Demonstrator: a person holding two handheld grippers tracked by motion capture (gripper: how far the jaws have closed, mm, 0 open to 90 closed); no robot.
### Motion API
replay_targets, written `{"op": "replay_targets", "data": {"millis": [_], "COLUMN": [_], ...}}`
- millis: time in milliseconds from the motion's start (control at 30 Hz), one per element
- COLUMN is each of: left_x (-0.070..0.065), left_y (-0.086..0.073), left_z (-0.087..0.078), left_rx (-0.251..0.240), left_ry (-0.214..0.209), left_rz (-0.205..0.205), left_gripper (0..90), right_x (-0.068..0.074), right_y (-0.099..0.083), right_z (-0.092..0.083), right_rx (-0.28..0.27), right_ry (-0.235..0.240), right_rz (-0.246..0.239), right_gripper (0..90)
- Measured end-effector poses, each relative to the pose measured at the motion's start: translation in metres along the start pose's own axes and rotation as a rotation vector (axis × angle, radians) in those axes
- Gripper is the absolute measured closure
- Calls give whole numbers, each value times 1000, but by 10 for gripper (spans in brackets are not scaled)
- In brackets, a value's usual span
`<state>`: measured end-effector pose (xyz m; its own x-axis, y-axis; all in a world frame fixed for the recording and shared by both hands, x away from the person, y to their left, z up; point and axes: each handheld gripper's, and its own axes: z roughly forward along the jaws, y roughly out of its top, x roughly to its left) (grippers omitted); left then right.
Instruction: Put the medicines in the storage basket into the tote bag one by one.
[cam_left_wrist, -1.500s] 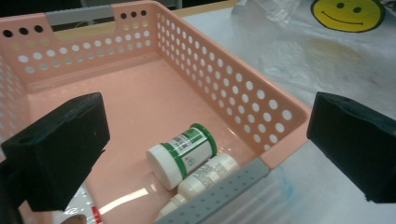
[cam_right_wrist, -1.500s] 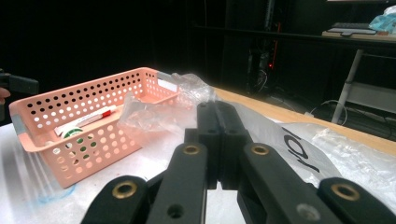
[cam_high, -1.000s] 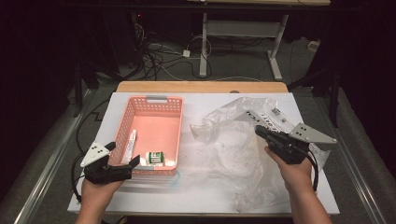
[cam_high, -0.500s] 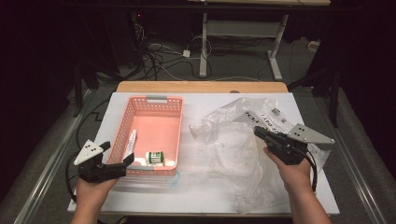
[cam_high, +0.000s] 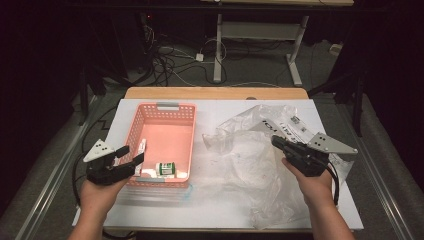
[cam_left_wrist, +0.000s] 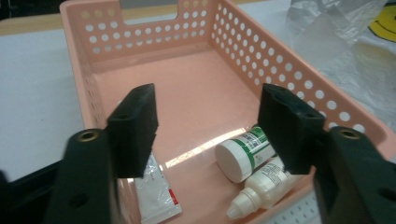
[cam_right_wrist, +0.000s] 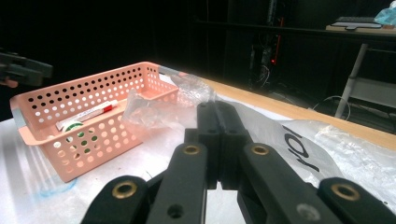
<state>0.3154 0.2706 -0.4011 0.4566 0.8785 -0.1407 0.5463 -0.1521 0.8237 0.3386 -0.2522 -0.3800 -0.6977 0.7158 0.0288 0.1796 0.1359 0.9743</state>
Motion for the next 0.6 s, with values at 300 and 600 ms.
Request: {"op": "replay_targets", "data": {"millis": [300, 600], "left_x": [20, 28], "left_y": [17, 34], "left_z": [28, 53], "left_rx": [155, 326], "left_ry": [18, 55], "left_rz": [-83, -76], "left_gripper": [672, 853], "right_x": [1, 0], "right_y": [0, 0], "right_z": [0, -2], "right_rx": [1, -8], "right_ry": [5, 5], "right_rz": [-2, 5], "right_gripper": [900, 900]}}
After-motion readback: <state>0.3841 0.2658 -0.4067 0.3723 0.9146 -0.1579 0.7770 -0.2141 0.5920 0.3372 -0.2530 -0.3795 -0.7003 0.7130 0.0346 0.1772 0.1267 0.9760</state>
